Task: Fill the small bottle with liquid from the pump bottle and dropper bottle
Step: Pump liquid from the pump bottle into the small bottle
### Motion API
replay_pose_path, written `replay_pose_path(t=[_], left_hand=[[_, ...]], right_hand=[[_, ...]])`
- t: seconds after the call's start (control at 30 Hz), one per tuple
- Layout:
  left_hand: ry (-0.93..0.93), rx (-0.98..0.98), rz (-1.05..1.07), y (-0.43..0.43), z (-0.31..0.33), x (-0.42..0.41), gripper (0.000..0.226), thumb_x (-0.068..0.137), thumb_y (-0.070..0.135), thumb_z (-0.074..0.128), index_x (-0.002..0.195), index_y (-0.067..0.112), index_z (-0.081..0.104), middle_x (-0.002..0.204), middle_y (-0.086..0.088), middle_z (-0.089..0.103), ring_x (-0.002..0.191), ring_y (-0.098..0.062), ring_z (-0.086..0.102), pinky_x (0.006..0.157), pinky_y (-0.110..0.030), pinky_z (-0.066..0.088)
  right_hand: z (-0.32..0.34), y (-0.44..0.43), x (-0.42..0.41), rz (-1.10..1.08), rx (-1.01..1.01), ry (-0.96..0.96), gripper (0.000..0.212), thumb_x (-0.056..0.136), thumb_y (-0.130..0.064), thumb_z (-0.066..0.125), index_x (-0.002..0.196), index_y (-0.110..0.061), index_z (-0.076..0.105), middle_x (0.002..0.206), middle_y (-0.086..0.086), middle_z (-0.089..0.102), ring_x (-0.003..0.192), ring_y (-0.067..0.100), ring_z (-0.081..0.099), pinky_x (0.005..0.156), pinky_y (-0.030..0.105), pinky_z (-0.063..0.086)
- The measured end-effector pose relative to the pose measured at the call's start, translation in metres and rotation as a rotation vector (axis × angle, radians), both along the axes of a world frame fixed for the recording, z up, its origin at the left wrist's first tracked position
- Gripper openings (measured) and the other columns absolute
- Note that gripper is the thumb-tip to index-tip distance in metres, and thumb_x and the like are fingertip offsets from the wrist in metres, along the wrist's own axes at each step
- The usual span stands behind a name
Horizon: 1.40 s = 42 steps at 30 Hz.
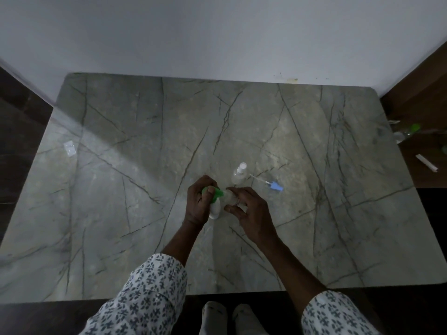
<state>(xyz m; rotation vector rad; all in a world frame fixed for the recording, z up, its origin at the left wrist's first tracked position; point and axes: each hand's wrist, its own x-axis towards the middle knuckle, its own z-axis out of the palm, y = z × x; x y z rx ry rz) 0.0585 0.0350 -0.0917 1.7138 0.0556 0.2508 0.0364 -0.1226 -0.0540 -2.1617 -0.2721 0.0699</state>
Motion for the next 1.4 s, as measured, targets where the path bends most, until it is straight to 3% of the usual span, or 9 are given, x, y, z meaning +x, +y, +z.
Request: replay_pose_path(t=[0.23, 0.4, 0.5, 0.6, 0.7, 0.83, 1.03, 1.23, 1.4], left_hand=[[0.018, -0.006, -0.027, 0.001, -0.001, 0.001, 0.052, 0.086, 0.043, 0.044, 0.072, -0.004, 0.060, 0.070, -0.018, 0.054, 0.066, -0.027, 0.053, 0.061, -0.031, 0.040], [-0.023, 0.019, -0.050, 0.003, 0.000, 0.000, 0.078, 0.089, 0.070, 0.036, 0.075, -0.004, 0.060, 0.072, -0.016, 0.055, 0.067, -0.024, 0.054, 0.060, -0.028, 0.041], [-0.027, 0.028, -0.048, 0.004, 0.000, 0.001, 0.081, 0.087, 0.073, 0.035, 0.074, -0.003, 0.060, 0.071, -0.016, 0.055, 0.066, -0.024, 0.053, 0.060, -0.028, 0.041], [-0.020, 0.021, -0.040, 0.002, 0.000, 0.002, 0.081, 0.086, 0.073, 0.037, 0.074, -0.003, 0.060, 0.071, -0.016, 0.055, 0.066, -0.026, 0.053, 0.060, -0.031, 0.041], [-0.007, 0.032, -0.029, 0.002, 0.000, 0.001, 0.075, 0.085, 0.069, 0.040, 0.073, -0.002, 0.060, 0.072, -0.015, 0.057, 0.067, -0.021, 0.054, 0.061, -0.028, 0.041], [0.017, 0.045, -0.021, 0.000, 0.001, 0.001, 0.052, 0.085, 0.046, 0.042, 0.072, -0.001, 0.060, 0.071, -0.014, 0.056, 0.066, -0.017, 0.053, 0.061, -0.027, 0.040], [0.012, 0.064, -0.029, 0.001, -0.001, 0.001, 0.051, 0.084, 0.043, 0.044, 0.072, -0.003, 0.060, 0.071, -0.015, 0.057, 0.067, -0.019, 0.054, 0.061, -0.029, 0.040], [-0.059, 0.067, -0.043, 0.001, 0.001, 0.002, 0.074, 0.087, 0.071, 0.038, 0.070, 0.002, 0.059, 0.069, -0.013, 0.055, 0.064, -0.024, 0.053, 0.059, -0.031, 0.040], [-0.061, 0.058, -0.029, -0.001, 0.001, 0.001, 0.074, 0.089, 0.067, 0.037, 0.069, 0.000, 0.059, 0.067, -0.014, 0.054, 0.062, -0.021, 0.051, 0.058, -0.028, 0.038]], right_hand=[[-0.003, 0.001, 0.002, -0.006, 0.010, 0.014, 0.042, 0.081, -0.013, 0.075, 0.121, -0.009, 0.063, 0.114, 0.007, 0.065, 0.101, 0.006, 0.056, 0.086, 0.000, 0.037], [-0.001, 0.005, 0.003, 0.005, 0.039, 0.013, 0.042, 0.081, -0.014, 0.075, 0.121, -0.009, 0.063, 0.114, 0.007, 0.065, 0.103, 0.009, 0.059, 0.089, 0.004, 0.041], [-0.001, 0.005, 0.004, 0.009, 0.029, 0.015, 0.042, 0.082, -0.014, 0.074, 0.122, -0.010, 0.062, 0.116, 0.006, 0.065, 0.105, 0.009, 0.059, 0.090, 0.006, 0.042], [0.000, 0.002, 0.005, 0.017, -0.012, -0.001, 0.043, 0.082, -0.014, 0.074, 0.123, -0.011, 0.062, 0.117, 0.006, 0.063, 0.107, 0.013, 0.059, 0.091, 0.017, 0.047], [0.004, -0.005, 0.007, 0.039, -0.111, -0.045, 0.046, 0.082, -0.014, 0.073, 0.126, -0.014, 0.061, 0.116, 0.008, 0.059, 0.107, 0.018, 0.055, 0.088, 0.021, 0.044], [0.010, -0.013, 0.007, 0.056, -0.267, -0.086, 0.051, 0.080, -0.016, 0.076, 0.129, -0.016, 0.060, 0.111, 0.007, 0.058, 0.101, 0.019, 0.053, 0.082, 0.020, 0.042], [0.010, -0.012, 0.008, 0.065, -0.266, -0.044, 0.052, 0.080, -0.018, 0.077, 0.129, -0.016, 0.060, 0.110, 0.006, 0.059, 0.099, 0.020, 0.055, 0.080, 0.021, 0.044], [0.014, -0.012, 0.008, 0.061, -0.246, -0.053, 0.052, 0.080, -0.017, 0.076, 0.129, -0.016, 0.059, 0.111, 0.006, 0.058, 0.100, 0.019, 0.054, 0.082, 0.021, 0.045], [0.014, -0.010, 0.008, 0.062, -0.244, -0.046, 0.052, 0.080, -0.016, 0.076, 0.129, -0.016, 0.060, 0.111, 0.006, 0.058, 0.101, 0.019, 0.053, 0.082, 0.024, 0.048]])
